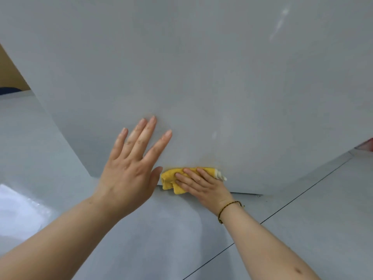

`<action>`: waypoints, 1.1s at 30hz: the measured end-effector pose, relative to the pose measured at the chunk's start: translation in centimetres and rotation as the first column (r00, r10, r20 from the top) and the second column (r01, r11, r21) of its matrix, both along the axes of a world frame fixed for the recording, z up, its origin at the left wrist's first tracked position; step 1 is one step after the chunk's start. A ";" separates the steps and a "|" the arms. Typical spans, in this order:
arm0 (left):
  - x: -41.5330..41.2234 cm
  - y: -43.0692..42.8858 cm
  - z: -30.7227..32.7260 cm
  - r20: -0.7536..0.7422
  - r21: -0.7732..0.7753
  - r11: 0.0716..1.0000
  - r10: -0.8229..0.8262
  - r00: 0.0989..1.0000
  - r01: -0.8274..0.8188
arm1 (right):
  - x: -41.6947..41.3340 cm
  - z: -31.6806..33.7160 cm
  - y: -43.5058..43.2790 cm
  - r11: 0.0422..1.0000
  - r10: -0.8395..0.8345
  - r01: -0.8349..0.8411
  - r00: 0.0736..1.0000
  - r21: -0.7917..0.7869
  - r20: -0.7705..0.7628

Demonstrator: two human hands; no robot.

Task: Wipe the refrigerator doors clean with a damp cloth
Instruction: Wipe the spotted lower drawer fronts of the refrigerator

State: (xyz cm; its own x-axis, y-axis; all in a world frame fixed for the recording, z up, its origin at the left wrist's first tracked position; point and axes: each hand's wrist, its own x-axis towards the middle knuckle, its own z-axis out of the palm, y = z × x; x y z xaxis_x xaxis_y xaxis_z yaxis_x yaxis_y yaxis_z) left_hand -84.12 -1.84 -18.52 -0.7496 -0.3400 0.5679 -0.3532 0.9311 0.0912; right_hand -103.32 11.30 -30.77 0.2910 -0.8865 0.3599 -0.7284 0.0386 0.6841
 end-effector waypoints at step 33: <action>-2.0 1.8 -0.4 0.154 0.180 0.982 -0.085 0.984 0.057 | -3.1 10.9 5.6 0.264 0.792 0.941 -0.338 0.213 0.508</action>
State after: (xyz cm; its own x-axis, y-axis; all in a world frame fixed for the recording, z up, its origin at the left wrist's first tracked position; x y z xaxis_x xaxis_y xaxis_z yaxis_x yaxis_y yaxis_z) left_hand -86.12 -0.03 -18.93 -0.8519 -0.3658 0.3747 -0.3102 0.9290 0.2016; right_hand -106.45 16.86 -19.89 -0.9199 0.1941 -0.3409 0.3055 -0.1906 -0.9329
